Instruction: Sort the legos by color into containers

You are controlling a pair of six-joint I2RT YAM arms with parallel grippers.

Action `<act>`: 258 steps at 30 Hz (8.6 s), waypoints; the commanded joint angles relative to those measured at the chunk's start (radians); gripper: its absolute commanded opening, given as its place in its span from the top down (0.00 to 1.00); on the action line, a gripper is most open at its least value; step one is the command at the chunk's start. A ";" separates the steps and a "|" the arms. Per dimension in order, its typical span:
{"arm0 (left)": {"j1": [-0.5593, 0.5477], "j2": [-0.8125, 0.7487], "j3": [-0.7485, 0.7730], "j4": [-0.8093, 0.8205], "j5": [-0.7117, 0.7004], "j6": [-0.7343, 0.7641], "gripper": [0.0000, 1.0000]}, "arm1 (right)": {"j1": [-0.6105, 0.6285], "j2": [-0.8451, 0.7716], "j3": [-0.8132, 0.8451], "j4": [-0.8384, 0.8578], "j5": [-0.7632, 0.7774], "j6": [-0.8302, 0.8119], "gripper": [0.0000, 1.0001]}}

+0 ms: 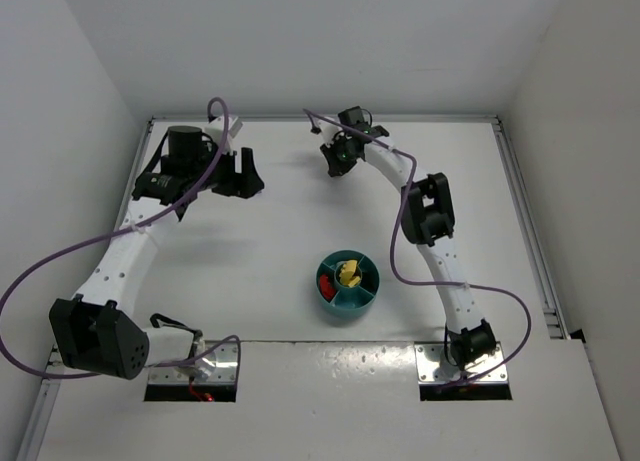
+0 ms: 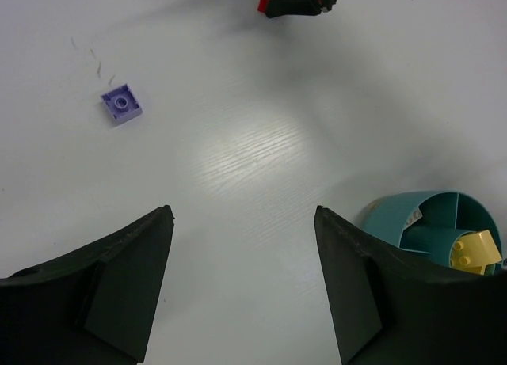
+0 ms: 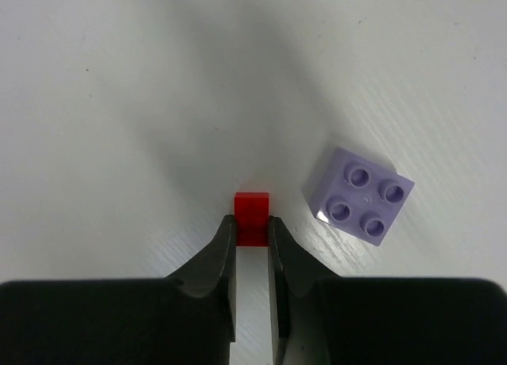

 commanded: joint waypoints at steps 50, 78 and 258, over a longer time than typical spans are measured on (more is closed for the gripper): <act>0.147 -0.237 -0.128 0.001 -0.236 -0.047 0.01 | 0.630 -1.054 -1.006 -0.263 0.036 -0.112 0.99; 0.147 -0.169 -0.117 -0.010 -0.164 0.042 0.01 | 0.610 -1.019 -0.968 -0.220 0.098 -0.085 0.61; -0.908 0.267 0.147 -0.176 -0.155 0.269 0.32 | -0.216 -1.622 -1.370 -0.057 -0.299 0.132 0.99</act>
